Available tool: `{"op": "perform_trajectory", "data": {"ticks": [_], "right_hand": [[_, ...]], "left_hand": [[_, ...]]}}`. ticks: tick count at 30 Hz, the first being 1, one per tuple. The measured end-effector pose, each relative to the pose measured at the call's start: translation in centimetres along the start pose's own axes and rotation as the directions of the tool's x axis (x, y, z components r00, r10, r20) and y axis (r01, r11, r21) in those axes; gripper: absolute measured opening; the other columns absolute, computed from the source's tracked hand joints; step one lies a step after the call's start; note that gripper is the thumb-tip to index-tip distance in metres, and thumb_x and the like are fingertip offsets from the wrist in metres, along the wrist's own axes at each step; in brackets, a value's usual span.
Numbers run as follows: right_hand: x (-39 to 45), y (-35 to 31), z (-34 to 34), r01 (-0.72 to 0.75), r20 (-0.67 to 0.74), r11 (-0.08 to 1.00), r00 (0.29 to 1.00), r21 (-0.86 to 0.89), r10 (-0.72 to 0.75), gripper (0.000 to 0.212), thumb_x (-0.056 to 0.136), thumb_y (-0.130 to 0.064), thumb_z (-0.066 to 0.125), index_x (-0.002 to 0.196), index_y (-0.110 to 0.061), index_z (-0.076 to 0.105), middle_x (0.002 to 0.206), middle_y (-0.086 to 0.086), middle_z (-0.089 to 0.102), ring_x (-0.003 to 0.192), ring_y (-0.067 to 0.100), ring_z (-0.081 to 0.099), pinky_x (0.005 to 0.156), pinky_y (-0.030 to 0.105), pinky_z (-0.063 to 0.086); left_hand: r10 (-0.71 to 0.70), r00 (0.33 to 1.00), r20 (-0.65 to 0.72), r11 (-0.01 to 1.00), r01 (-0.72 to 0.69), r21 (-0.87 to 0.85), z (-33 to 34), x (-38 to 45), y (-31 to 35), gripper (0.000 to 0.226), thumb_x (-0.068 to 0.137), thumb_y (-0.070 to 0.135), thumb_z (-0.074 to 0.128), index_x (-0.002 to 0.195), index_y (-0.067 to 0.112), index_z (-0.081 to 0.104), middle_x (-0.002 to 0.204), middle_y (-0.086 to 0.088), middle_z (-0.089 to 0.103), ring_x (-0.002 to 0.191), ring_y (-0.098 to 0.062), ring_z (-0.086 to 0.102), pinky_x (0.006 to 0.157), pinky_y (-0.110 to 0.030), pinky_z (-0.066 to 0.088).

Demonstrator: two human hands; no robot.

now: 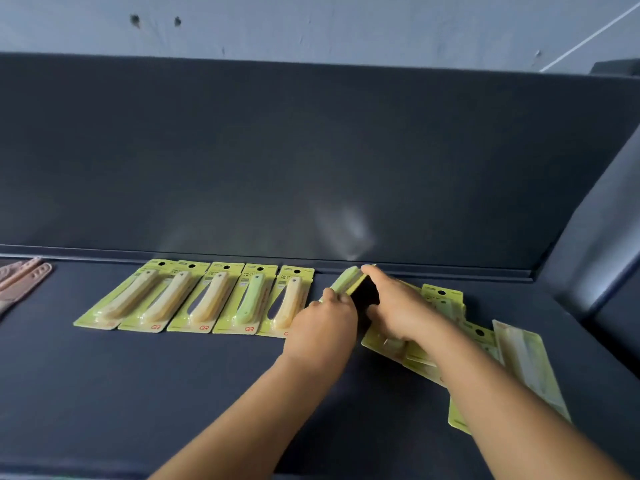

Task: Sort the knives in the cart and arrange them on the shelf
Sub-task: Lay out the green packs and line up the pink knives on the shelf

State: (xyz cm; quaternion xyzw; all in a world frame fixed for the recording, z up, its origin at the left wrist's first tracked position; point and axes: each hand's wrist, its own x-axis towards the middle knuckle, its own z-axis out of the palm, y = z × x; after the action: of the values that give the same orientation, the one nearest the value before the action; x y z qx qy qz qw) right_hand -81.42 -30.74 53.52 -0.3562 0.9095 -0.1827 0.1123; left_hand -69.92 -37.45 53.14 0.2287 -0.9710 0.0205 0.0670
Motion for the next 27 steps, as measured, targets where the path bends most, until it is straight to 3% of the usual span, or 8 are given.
{"op": "perform_trajectory", "data": {"ticks": [4, 7, 10, 13, 16, 20, 24, 27], "right_hand": [[0.6, 0.1, 0.3, 0.02, -0.143, 0.982, 0.99, 0.185, 0.007, 0.08, 0.09, -0.015, 0.057, 0.152, -0.031, 0.01, 0.157, -0.001, 0.023, 0.136, 0.023, 0.038, 0.103, 0.03, 0.034], [1.3, 0.6, -0.1, 0.025, -0.238, 0.881, 0.966, 0.472, 0.101, 0.083, 0.086, -0.019, 0.067, 0.151, -0.028, 0.016, 0.15, -0.007, 0.035, 0.135, 0.017, 0.039, 0.107, 0.034, 0.034], [1.3, 1.1, -1.4, 0.094, -0.252, 0.744, 0.962, 0.662, 0.103, 0.044, 0.079, -0.019, 0.073, 0.12, -0.025, 0.057, 0.111, -0.007, 0.065, 0.106, 0.015, 0.06, 0.091, 0.035, 0.048], [0.2, 1.0, -3.0, 0.192, -0.289, 0.703, 0.957, 0.685, 0.02, 0.013, 0.081, -0.013, 0.072, 0.09, -0.018, 0.064, 0.087, 0.0, 0.07, 0.083, 0.018, 0.065, 0.08, 0.036, 0.052], [-0.7, 0.1, -3.5, 0.303, -0.424, 0.781, 0.904, 0.547, -0.054, 0.014, 0.085, -0.016, 0.068, 0.087, -0.018, 0.054, 0.08, -0.001, 0.067, 0.074, 0.022, 0.064, 0.072, 0.036, 0.052], [-1.3, -1.5, -1.9, 0.333, -0.615, 0.929, 0.77, 0.16, -0.17, 0.016, 0.09, -0.013, 0.058, 0.104, -0.02, 0.056, 0.091, -0.003, 0.066, 0.078, 0.024, 0.057, 0.062, 0.028, 0.034], [-1.1, -2.4, 1.1, 0.315, -0.424, 0.943, 0.844, -0.103, -0.328, 0.042, 0.096, -0.009, 0.048, 0.134, -0.028, 0.052, 0.139, -0.012, 0.05, 0.113, 0.022, 0.058, 0.087, 0.032, 0.047], [-1.4, -3.4, 2.4, 0.282, -0.254, 0.944, 0.913, -0.172, -0.319, 0.047, 0.097, -0.011, 0.042, 0.139, -0.033, 0.042, 0.15, -0.018, 0.031, 0.125, 0.018, 0.047, 0.091, 0.028, 0.041]], "left_hand": [[-0.102, 0.988, -0.113, 0.99, 0.09, -0.104, -0.6, 0.1, -0.9, 0.037, 0.088, -0.003, 0.045, 0.121, 0.011, 0.045, 0.121, -0.007, 0.054, 0.105, -0.027, 0.062, 0.068, -0.03, 0.04], [-0.18, 0.962, -0.206, 0.927, 0.096, -0.363, -0.8, 0.2, -2.2, 0.036, 0.087, 0.003, 0.047, 0.119, 0.02, 0.051, 0.111, -0.002, 0.061, 0.098, -0.025, 0.06, 0.073, -0.031, 0.043], [-0.204, 0.948, -0.244, 0.813, 0.026, -0.581, -0.7, 0.4, -3.6, 0.026, 0.093, 0.009, 0.045, 0.114, 0.019, 0.057, 0.105, -0.001, 0.065, 0.089, -0.021, 0.058, 0.069, -0.027, 0.043], [-0.171, 0.952, -0.252, 0.776, -0.028, -0.63, -0.2, 1.0, -5.3, 0.026, 0.097, 0.014, 0.04, 0.117, 0.021, 0.057, 0.107, 0.0, 0.067, 0.08, -0.017, 0.059, 0.059, -0.02, 0.039], [-0.033, 0.983, -0.181, 0.874, -0.059, -0.482, 0.2, 1.9, -7.6, 0.044, 0.097, 0.019, 0.043, 0.14, 0.019, 0.039, 0.14, -0.003, 0.049, 0.12, -0.022, 0.051, 0.091, -0.025, 0.038], [0.2, 0.977, 0.077, 0.964, -0.182, -0.192, 1.3, 2.0, -9.9, 0.058, 0.1, 0.04, 0.035, 0.152, 0.023, 0.015, 0.16, 0.003, 0.01, 0.147, -0.014, 0.009, 0.118, -0.03, 0.011], [0.235, 0.961, 0.147, 0.971, -0.228, -0.064, 2.2, 1.8, -10.3, 0.059, 0.1, 0.047, 0.027, 0.153, 0.024, 0.011, 0.161, 0.003, -0.003, 0.148, -0.012, -0.001, 0.119, -0.034, 0.003], [0.222, 0.965, 0.139, 0.974, -0.212, -0.084, 2.4, 1.9, -10.6, 0.061, 0.1, 0.049, 0.027, 0.153, 0.024, 0.011, 0.161, 0.006, -0.003, 0.147, -0.011, -0.001, 0.117, -0.032, 0.003]]}}
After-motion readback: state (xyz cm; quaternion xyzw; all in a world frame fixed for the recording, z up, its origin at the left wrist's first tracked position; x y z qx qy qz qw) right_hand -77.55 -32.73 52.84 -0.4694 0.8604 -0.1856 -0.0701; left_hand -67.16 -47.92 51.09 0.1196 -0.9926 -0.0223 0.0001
